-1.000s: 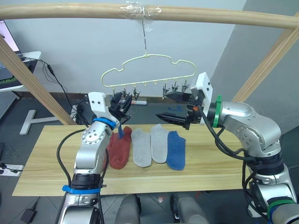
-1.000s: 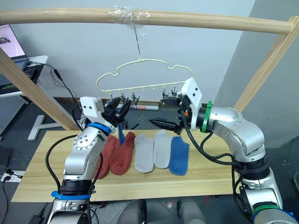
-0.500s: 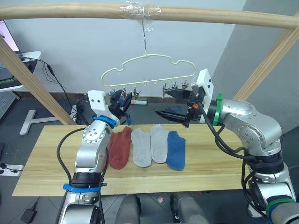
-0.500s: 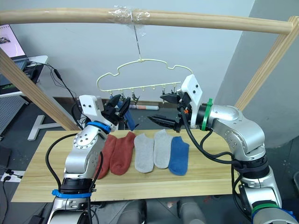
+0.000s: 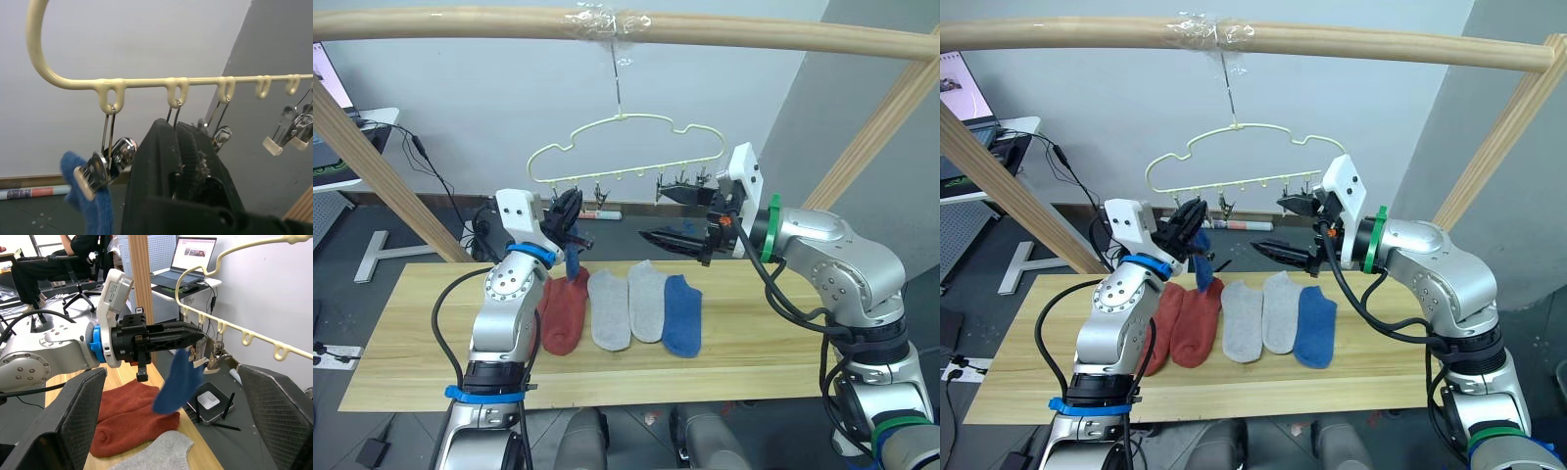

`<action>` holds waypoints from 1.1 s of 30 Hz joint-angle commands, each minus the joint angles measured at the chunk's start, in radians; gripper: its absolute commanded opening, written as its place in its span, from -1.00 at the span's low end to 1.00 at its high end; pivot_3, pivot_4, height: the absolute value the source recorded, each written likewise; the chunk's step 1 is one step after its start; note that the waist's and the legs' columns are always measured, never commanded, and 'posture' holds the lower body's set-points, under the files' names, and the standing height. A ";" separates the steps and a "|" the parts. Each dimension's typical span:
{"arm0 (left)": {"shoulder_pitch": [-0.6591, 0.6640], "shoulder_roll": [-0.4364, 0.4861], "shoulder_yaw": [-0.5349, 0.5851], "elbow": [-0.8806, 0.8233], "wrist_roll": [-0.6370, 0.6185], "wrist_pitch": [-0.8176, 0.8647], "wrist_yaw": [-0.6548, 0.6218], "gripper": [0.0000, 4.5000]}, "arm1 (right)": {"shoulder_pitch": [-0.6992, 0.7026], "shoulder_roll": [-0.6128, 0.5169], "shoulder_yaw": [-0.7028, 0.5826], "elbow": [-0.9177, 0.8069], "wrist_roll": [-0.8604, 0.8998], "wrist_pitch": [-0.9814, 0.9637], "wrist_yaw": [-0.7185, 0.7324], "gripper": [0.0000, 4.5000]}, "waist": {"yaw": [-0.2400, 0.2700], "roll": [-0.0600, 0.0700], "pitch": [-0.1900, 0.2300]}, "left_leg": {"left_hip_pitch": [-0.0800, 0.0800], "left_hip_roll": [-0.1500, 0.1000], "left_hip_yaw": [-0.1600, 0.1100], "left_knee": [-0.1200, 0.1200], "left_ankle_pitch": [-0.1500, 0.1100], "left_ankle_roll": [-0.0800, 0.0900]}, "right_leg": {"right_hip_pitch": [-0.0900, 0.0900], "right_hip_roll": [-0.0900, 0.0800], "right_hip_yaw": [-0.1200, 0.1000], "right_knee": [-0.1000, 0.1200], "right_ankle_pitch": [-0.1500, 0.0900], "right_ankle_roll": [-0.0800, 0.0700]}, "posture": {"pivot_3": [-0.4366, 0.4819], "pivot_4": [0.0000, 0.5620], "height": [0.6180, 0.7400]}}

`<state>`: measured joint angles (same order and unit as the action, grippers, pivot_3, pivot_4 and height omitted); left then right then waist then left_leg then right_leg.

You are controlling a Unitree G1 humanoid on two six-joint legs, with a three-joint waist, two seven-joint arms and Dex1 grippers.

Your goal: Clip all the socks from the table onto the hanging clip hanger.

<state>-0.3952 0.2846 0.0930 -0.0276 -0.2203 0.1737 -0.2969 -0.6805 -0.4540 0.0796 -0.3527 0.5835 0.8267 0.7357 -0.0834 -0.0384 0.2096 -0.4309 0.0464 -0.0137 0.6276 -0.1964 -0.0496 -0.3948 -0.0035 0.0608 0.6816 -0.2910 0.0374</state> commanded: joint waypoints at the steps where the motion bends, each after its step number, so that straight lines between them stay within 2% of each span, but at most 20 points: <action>1: -0.010 -0.004 0.022 -0.010 -0.010 -0.008 0.004 -1.00 | -0.021 0.000 -0.027 -0.037 0.024 -0.013 -0.004 1.00 | 0.000 0.000 0.000 | 0.000 0.000 0.000 0.000 0.000 0.000 | 0.000 0.000 0.000 0.000 0.000 0.000 | -0.32 -0.29 1.00; 5: -0.016 -0.006 0.027 -0.009 -0.021 0.001 -0.002 -1.00 | -0.001 -0.005 -0.017 -0.028 0.010 -0.017 -0.004 1.00 | 0.000 0.000 0.000 | 0.000 0.000 0.000 0.000 0.000 0.000 | 0.000 0.000 0.000 0.000 0.000 0.000 | -0.32 -0.29 1.00; 10: -0.018 0.003 0.045 -0.024 -0.071 0.046 -0.032 -1.00 | 0.134 -0.055 0.124 0.067 -0.195 -0.082 -0.071 1.00 | 0.002 0.000 0.000 | 0.000 0.000 0.000 0.000 0.000 0.000 | 0.001 0.000 -0.001 -0.001 0.000 0.000 | -0.31 -0.28 1.00; 14: -0.025 0.028 0.061 -0.029 -0.109 0.083 -0.067 -1.00 | 0.212 -0.033 0.260 0.281 -0.385 -0.245 -0.120 1.00 | -0.001 0.000 0.000 | 0.000 0.000 0.000 0.000 0.000 0.000 | 0.000 0.000 0.000 0.000 0.000 0.000 | -0.29 -0.29 1.00; 18: -0.025 0.049 0.062 -0.033 -0.115 0.102 -0.088 -1.00 | 0.195 0.042 0.328 0.529 -0.514 -0.381 -0.170 1.00 | -0.007 0.000 0.000 | 0.001 0.000 0.001 0.000 0.000 0.000 | -0.001 0.001 0.002 0.000 0.000 0.000 | -0.28 -0.30 1.00; 23: -0.024 0.050 0.070 -0.042 -0.110 0.109 -0.086 -1.00 | 0.147 0.128 0.333 0.798 -0.603 -0.487 -0.204 1.00 | -0.002 0.000 0.000 | 0.001 0.001 0.001 0.000 0.000 0.000 | 0.000 0.001 0.001 0.000 0.001 0.000 | -0.24 -0.31 1.00; 28: -0.016 0.051 0.074 -0.061 -0.111 0.117 -0.083 -1.00 | 0.129 0.160 0.332 0.971 -0.662 -0.556 -0.200 1.00 | 0.000 0.001 0.000 | 0.001 0.000 0.001 0.000 0.000 0.000 | 0.000 0.001 0.001 0.000 0.001 0.000 | -0.22 -0.32 1.00; 31: -0.008 0.053 0.080 -0.071 -0.110 0.123 -0.082 -1.00 | 0.134 0.165 0.301 1.017 -0.654 -0.552 -0.194 0.73 | 0.000 0.001 0.000 | 0.003 0.000 0.001 0.000 0.000 0.000 | 0.002 0.001 0.001 0.000 0.001 0.000 | -0.22 -0.32 1.00; 33: -0.004 0.052 0.083 -0.074 -0.109 0.124 -0.082 -1.00 | 0.134 0.165 0.287 1.042 -0.661 -0.569 -0.200 0.41 | 0.000 0.001 0.000 | 0.007 0.000 0.001 0.000 0.000 0.000 | 0.007 0.001 0.001 0.000 0.001 0.000 | -0.20 -0.32 1.00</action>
<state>-0.4010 0.3277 0.1604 -0.0580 -0.3181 0.2994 -0.3822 -0.5635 -0.2749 0.3786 0.6370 -0.0550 0.2515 0.5447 -0.0836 -0.0379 0.2094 -0.4229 0.0469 -0.0127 0.6280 -0.1962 -0.0498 -0.3875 -0.0026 0.0623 0.6814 -0.2902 0.0375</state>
